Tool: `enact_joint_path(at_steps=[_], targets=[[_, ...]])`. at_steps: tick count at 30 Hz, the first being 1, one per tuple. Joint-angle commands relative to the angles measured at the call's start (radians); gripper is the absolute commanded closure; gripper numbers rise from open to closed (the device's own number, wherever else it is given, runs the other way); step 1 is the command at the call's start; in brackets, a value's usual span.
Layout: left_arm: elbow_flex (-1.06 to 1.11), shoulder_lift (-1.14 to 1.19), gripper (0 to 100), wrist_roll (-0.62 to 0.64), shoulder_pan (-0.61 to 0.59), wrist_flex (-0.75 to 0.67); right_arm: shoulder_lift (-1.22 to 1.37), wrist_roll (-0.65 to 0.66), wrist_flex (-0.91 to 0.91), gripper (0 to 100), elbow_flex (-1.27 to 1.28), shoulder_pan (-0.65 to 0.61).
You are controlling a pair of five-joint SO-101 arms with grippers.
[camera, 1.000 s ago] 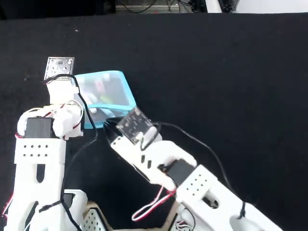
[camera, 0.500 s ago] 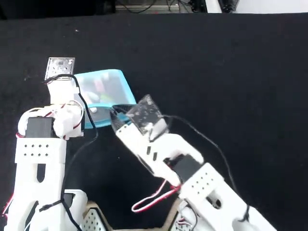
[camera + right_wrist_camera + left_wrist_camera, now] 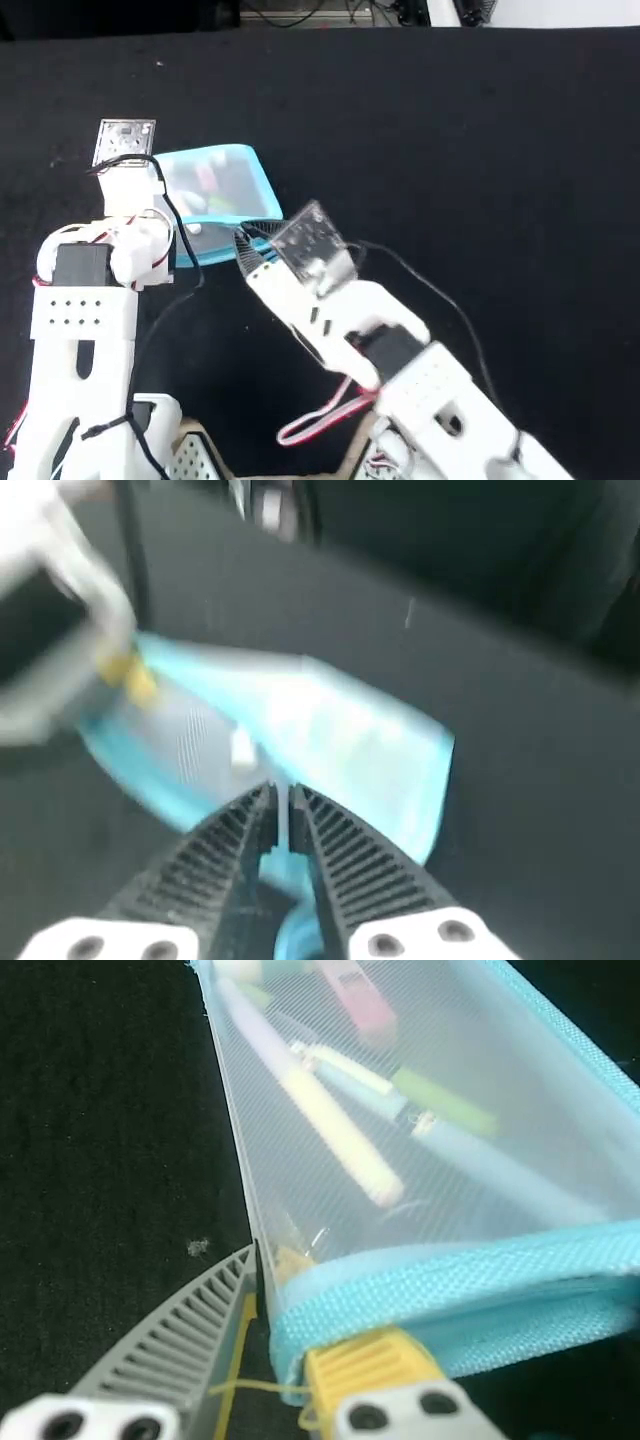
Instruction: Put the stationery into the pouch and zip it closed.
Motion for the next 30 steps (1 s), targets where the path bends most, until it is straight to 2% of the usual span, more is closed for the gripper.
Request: enact_joint_path(at_steps=[1, 12, 20, 24, 30], targets=[[0.010, 0.009, 97, -0.006, 0.008, 0.000, 0.120, -0.006, 0.003, 98.7, -0.082, 0.012], [0.010, 0.009, 97, -0.006, 0.008, 0.000, 0.137, -0.006, 0.008, 98.5, -0.111, 0.012], [0.008, 0.009, 97, -0.006, 0.008, 0.000, -0.206, 0.003, 0.361, 98.3, -0.237, 0.054], [0.008, 0.009, 97, -0.006, 0.008, 0.000, -0.282, 0.003, 0.351, 98.3, -0.168, 0.060], [0.004, 0.009, 97, -0.006, 0.005, 0.005, -0.185, 0.003, 0.322, 98.4, -0.140, 0.063]])
